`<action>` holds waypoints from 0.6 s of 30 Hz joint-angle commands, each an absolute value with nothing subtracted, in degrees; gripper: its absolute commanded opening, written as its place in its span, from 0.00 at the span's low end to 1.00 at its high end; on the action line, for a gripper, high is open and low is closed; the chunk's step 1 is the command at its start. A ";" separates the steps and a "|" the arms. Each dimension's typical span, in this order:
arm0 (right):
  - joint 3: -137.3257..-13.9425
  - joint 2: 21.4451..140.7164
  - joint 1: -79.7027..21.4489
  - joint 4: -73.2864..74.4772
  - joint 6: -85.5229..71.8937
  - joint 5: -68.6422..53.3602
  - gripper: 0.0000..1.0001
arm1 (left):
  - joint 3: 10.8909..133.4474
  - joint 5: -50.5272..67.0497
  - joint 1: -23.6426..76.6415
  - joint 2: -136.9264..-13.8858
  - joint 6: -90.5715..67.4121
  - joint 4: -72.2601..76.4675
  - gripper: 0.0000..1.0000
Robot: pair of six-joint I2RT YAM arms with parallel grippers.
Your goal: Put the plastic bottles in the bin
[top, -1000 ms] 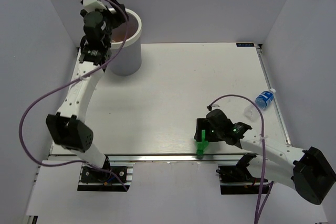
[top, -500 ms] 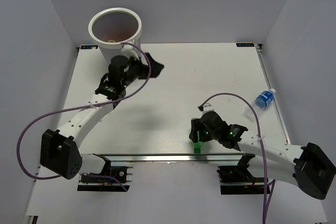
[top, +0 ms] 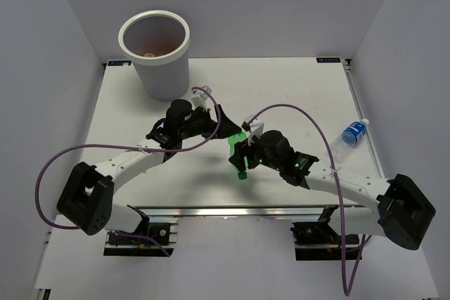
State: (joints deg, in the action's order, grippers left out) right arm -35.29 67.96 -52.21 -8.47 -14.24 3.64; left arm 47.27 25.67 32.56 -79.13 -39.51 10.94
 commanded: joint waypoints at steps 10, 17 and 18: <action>-43.86 73.65 -49.48 -18.81 -14.67 2.01 0.48 | 45.35 26.54 34.10 -76.99 -38.59 13.54 0.98; -44.74 74.18 -48.78 -20.65 -14.59 0.01 0.51 | 45.61 25.76 34.72 -78.22 -37.79 14.33 0.72; -44.56 74.09 -48.78 -20.65 -14.42 -1.57 0.52 | 45.70 25.32 34.72 -78.57 -37.62 14.24 0.66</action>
State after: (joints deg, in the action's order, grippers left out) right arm -41.25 74.22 -49.12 -15.16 -14.15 0.82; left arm 45.47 25.82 34.17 -79.00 -38.92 14.44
